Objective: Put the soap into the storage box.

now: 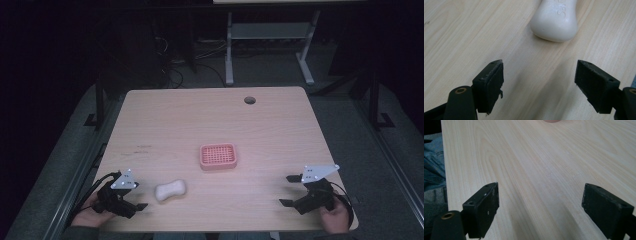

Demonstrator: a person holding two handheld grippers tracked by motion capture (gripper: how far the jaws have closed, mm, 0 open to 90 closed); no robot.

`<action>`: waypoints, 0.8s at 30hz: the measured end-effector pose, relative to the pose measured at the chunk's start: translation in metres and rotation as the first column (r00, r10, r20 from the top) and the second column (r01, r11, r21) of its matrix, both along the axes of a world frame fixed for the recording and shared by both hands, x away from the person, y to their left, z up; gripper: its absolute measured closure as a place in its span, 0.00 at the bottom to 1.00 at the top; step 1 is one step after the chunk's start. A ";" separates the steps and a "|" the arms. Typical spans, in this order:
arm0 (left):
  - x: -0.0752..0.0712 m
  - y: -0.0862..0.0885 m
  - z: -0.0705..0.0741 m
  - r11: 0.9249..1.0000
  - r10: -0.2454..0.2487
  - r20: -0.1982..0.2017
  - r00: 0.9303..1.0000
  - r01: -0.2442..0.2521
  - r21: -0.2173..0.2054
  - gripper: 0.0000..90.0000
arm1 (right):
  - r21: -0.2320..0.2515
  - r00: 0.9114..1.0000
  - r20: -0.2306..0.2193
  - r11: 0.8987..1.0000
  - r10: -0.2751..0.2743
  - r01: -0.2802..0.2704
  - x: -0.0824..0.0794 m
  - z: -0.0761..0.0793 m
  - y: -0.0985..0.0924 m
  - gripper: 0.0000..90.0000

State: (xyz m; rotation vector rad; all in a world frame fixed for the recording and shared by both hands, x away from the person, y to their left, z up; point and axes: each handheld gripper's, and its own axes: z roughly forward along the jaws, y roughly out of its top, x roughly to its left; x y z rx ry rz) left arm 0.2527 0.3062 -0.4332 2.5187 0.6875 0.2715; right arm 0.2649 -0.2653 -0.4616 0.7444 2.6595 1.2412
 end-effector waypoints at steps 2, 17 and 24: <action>-0.001 -0.002 0.001 1.000 -0.003 0.007 1.000 0.003 -0.004 0.26 | 0.000 1.000 -0.001 1.000 0.000 0.000 0.000 0.000 0.000 0.16; -0.001 -0.007 0.002 1.000 -0.024 0.009 1.000 0.024 0.004 0.26 | -0.002 1.000 -0.001 1.000 0.007 -0.007 0.001 0.000 0.001 0.16; -0.002 -0.012 0.004 0.999 -0.038 0.020 0.999 0.038 0.000 0.26 | -0.006 1.000 -0.005 1.000 0.008 -0.008 0.001 -0.001 0.002 0.16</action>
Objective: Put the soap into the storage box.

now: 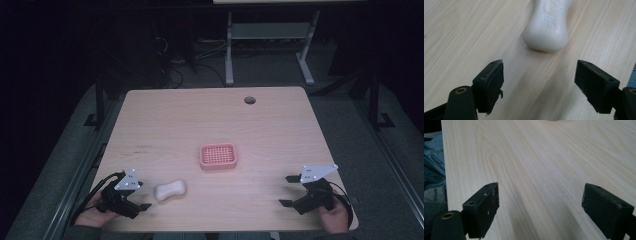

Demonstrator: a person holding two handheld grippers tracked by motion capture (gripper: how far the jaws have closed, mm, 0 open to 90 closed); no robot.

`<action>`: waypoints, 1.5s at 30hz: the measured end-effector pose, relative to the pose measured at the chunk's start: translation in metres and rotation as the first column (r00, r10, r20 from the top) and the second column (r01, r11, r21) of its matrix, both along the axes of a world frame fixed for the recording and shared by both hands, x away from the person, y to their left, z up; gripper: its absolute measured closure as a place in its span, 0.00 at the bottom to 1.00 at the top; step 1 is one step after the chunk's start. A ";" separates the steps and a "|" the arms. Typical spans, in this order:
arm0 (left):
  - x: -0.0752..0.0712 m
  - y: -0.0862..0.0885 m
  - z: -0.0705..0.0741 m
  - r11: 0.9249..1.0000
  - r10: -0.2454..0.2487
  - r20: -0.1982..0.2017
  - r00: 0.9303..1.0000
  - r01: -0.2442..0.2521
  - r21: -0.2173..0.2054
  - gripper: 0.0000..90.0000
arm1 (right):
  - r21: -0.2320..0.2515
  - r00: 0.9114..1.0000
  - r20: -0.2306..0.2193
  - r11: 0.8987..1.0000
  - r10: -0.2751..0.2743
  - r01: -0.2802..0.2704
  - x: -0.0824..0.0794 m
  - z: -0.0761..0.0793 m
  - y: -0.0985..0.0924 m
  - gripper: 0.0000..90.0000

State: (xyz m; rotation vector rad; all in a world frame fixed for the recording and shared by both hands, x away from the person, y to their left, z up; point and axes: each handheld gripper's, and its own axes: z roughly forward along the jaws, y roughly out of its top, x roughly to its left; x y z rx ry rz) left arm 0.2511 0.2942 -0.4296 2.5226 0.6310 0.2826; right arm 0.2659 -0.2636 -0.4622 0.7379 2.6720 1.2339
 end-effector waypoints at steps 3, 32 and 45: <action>0.000 -0.002 0.000 1.000 -0.007 0.001 1.000 0.007 0.003 0.26 | 0.001 1.000 -0.001 1.000 0.000 0.000 0.000 0.000 0.000 0.16; 0.000 -0.014 0.001 1.000 -0.022 0.012 1.000 0.022 0.005 0.25 | 0.002 1.000 -0.002 1.000 0.002 -0.002 0.000 0.000 0.000 0.16; 0.002 -0.019 0.003 1.000 -0.028 0.017 0.999 0.028 0.005 0.25 | 0.001 1.000 -0.003 1.000 0.003 -0.003 0.001 0.000 0.000 0.16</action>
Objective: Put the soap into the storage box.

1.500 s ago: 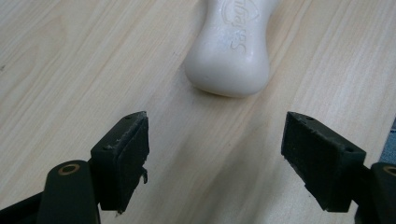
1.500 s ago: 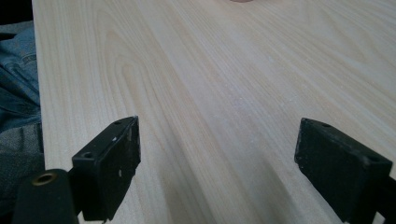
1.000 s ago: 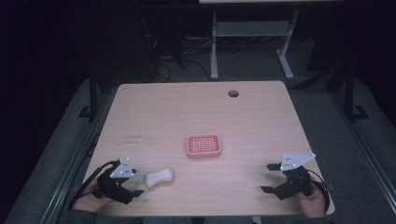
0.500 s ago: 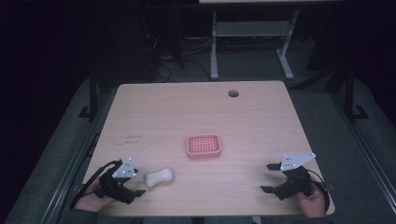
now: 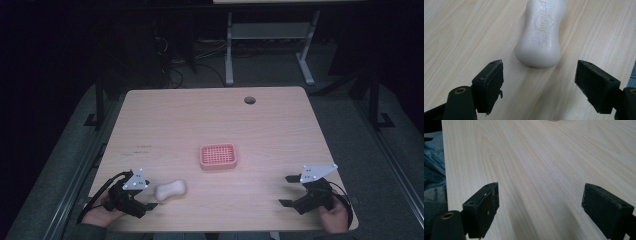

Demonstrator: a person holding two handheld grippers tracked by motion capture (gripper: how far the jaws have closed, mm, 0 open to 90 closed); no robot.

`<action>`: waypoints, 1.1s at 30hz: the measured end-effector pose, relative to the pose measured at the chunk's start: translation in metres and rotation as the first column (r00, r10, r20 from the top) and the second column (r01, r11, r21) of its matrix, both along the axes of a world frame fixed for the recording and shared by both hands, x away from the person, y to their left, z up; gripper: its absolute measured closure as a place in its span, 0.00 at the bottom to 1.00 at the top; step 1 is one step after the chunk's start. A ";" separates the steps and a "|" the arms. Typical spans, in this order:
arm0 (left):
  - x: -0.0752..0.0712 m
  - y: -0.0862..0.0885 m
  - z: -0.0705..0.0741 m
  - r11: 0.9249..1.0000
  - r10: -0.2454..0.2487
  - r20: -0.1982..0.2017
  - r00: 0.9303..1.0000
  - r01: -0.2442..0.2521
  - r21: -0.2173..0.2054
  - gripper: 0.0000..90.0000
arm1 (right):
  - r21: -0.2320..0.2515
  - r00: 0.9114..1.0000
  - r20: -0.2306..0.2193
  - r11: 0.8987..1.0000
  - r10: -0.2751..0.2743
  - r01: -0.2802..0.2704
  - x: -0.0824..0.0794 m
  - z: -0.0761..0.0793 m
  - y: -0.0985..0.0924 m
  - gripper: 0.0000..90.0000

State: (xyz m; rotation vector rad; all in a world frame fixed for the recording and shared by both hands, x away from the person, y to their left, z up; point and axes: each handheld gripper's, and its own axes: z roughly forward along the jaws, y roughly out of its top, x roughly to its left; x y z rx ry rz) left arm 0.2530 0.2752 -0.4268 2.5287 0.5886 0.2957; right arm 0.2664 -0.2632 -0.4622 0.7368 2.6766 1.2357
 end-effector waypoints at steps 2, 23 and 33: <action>0.001 0.000 0.000 1.000 -0.004 0.003 1.000 0.004 -0.001 0.25 | 0.000 1.000 0.000 1.000 0.000 0.000 0.000 0.000 0.000 0.16; 0.008 -0.015 0.004 1.000 -0.022 0.011 1.000 0.022 -0.011 0.24 | 0.002 1.000 -0.002 1.000 0.010 -0.010 0.001 0.000 0.001 0.16; 0.014 -0.025 0.003 0.999 -0.043 -0.001 0.999 0.043 -0.004 0.24 | -0.001 1.000 -0.003 1.000 0.013 -0.013 0.001 0.000 0.002 0.16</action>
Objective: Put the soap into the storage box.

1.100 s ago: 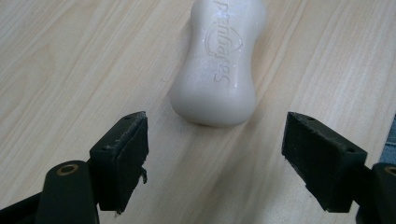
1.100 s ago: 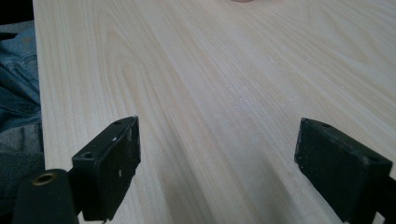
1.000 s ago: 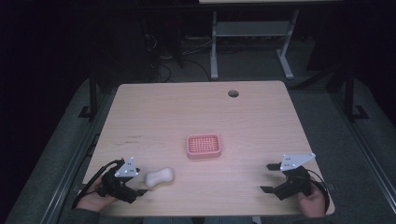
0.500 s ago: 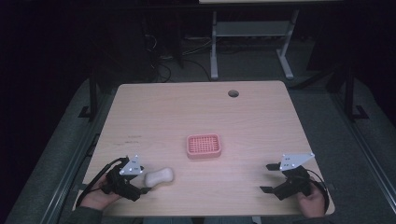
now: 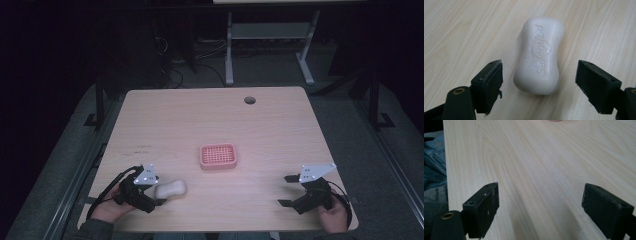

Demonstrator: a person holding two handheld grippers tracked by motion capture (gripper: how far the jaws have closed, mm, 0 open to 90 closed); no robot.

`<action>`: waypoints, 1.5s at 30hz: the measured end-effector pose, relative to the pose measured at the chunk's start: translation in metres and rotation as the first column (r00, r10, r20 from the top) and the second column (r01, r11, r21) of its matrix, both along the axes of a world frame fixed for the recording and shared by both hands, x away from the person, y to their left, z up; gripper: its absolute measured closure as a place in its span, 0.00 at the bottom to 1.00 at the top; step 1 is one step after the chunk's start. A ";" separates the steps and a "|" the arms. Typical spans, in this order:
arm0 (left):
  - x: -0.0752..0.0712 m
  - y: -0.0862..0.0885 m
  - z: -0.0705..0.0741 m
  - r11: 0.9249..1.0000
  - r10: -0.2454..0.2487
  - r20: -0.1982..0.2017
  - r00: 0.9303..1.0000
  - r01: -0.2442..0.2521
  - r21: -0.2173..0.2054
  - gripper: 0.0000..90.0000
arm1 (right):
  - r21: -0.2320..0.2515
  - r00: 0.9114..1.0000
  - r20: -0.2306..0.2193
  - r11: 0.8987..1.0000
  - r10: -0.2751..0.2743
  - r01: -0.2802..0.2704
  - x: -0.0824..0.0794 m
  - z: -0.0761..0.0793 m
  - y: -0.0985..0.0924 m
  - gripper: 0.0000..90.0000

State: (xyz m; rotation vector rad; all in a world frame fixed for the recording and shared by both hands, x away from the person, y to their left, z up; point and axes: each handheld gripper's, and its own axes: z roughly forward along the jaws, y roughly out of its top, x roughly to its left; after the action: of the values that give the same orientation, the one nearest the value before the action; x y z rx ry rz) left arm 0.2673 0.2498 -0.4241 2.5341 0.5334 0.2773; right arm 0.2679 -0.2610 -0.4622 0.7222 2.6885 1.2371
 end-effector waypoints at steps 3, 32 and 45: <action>0.002 -0.003 -0.001 1.000 -0.008 -0.006 1.000 0.008 0.004 0.24 | -0.002 1.000 -0.001 1.000 0.000 0.000 0.000 0.000 0.000 0.16; 0.014 -0.021 -0.006 0.999 -0.032 -0.020 0.999 0.033 0.033 0.22 | -0.008 1.000 0.001 1.000 0.005 -0.005 0.000 0.001 0.002 0.16; 0.018 -0.027 -0.011 0.996 -0.060 -0.033 0.998 0.062 0.071 0.32 | -0.008 1.000 0.002 1.000 0.004 -0.004 0.000 0.001 0.002 0.16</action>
State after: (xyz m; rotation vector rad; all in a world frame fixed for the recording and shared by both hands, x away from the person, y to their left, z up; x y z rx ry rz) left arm 0.2855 0.2229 -0.4349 2.6231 0.4651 0.2389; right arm 0.2678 -0.2585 -0.4614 0.7142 2.6935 1.2271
